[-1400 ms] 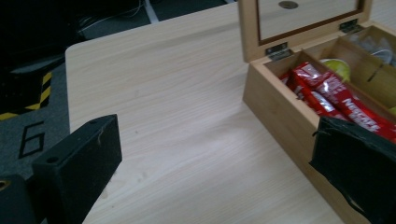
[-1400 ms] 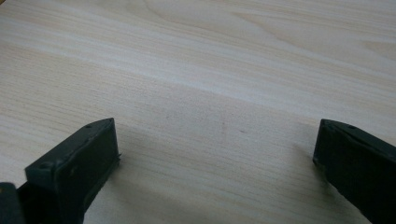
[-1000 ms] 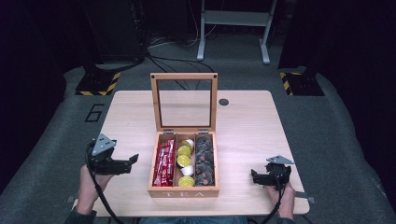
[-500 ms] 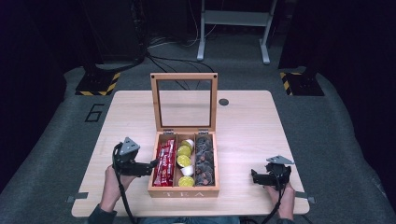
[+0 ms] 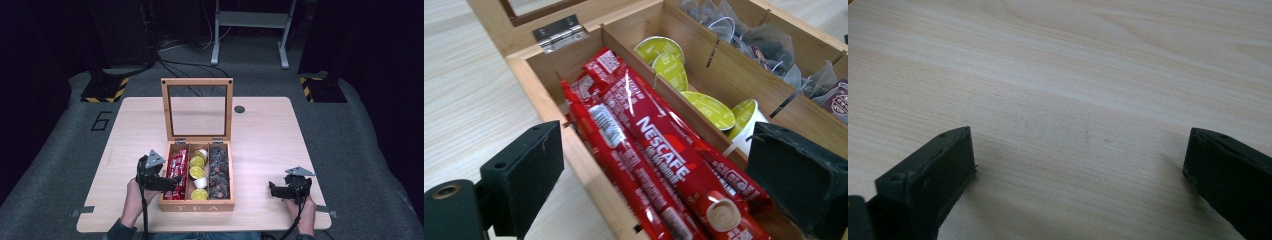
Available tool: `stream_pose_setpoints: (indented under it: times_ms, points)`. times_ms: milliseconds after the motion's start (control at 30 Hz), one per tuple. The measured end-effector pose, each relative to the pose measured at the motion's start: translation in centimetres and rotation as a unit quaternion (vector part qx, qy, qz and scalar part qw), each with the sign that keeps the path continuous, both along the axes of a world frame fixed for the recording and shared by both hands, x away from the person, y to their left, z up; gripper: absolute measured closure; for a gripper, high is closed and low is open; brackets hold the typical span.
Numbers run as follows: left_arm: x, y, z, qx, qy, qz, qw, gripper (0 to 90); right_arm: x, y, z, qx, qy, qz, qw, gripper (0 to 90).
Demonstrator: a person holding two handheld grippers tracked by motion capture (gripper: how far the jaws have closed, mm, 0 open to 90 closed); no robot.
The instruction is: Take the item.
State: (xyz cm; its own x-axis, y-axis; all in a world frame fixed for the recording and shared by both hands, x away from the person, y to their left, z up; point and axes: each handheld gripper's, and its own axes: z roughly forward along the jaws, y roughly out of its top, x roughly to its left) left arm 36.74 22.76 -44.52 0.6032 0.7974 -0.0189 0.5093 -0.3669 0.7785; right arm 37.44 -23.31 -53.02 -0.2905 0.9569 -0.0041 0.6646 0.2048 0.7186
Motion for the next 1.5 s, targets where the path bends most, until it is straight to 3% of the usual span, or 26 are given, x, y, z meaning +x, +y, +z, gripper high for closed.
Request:
stream_pose_setpoints:
  times_ms: [200,300,600,900,1133,1500]
  points:
    - [0.3,-1.0,-0.6,0.006,0.005,-0.007,0.9999,10.8,0.0,0.0,0.0,0.0,0.001,-0.001,1.0,0.0]
    - [0.3,-1.4,-0.7,0.023,0.0,-0.009,0.9997,13.2,0.0,0.0,0.0,-0.001,0.0,-0.001,1.0,0.0]
    - [0.5,-1.8,-0.8,0.033,0.002,-0.008,0.9994,19.2,0.0,0.0,0.0,0.0,0.0,-0.001,1.0,0.0]
    - [0.6,-2.2,-0.6,0.044,0.002,-0.003,0.999,35.7,0.0,0.0,0.0,-0.001,0.0,-0.001,1.0,0.0]
    - [0.6,-2.4,-0.9,0.05,0.008,-0.001,0.9987,38.0,0.0,0.0,0.0,0.0,0.0,-0.001,1.0,0.0]
    - [0.5,-2.4,-1.1,0.06,0.006,0.015,0.9981,50.1,-0.1,0.0,0.0,0.0,0.002,-0.002,1.0,0.0]
